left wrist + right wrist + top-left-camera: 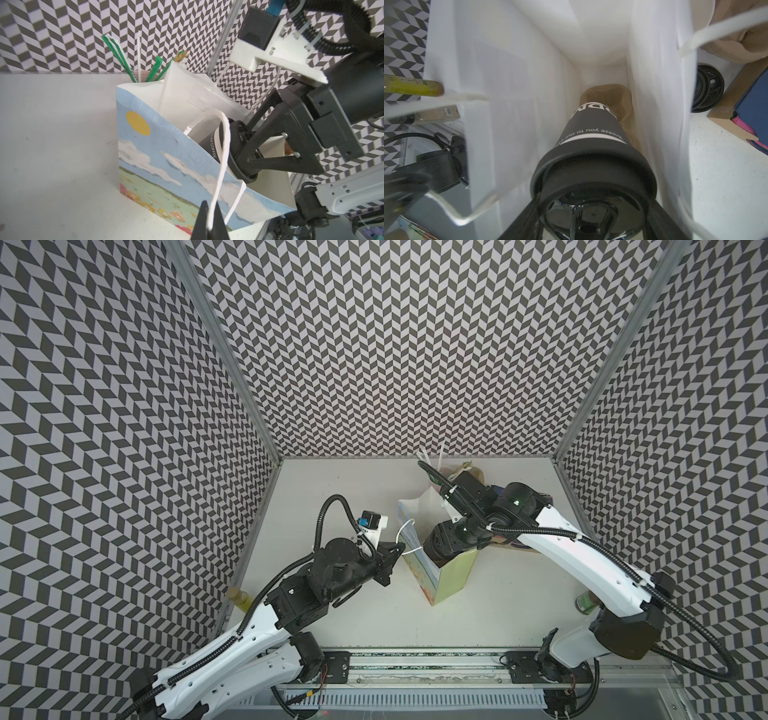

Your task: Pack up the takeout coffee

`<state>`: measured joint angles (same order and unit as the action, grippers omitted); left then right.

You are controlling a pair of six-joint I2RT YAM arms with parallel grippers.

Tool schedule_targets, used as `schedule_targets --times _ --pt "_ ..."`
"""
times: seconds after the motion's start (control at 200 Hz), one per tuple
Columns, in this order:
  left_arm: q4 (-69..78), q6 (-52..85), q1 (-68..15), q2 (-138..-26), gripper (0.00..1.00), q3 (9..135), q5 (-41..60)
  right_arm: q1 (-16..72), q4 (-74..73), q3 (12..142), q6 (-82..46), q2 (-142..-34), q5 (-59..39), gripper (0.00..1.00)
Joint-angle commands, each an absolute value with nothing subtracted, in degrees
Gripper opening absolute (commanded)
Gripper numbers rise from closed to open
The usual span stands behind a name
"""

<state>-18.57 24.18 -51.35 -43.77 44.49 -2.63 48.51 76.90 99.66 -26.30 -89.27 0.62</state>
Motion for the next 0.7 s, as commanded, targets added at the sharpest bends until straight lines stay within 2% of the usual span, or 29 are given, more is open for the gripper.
schedule_targets --times 0.0,0.691 --pt "-23.3 20.4 -51.5 -43.4 0.0 44.3 -7.6 47.0 76.3 100.0 -25.8 -90.5 -0.1 0.0" --pt "-25.0 19.7 -51.3 -44.6 0.0 43.9 -7.6 46.0 76.3 98.6 -26.1 -98.9 -3.0 0.0"
